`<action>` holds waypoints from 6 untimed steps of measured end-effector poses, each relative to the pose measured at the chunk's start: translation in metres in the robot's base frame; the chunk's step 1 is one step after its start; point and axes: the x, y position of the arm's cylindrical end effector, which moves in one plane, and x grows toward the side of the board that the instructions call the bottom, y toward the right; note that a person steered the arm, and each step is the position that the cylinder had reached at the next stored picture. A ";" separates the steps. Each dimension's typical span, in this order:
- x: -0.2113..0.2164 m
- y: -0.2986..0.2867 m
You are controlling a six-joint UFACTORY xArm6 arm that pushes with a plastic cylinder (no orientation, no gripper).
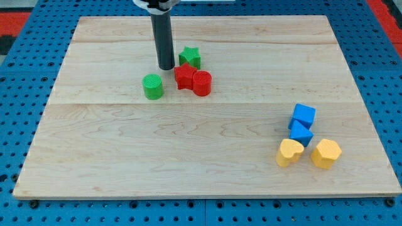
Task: Push the yellow blocks below the bottom of the red blocks
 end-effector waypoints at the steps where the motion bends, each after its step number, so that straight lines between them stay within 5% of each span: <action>1: -0.003 -0.002; 4: -0.001 -0.035; 5: 0.059 -0.062; 6: 0.155 -0.025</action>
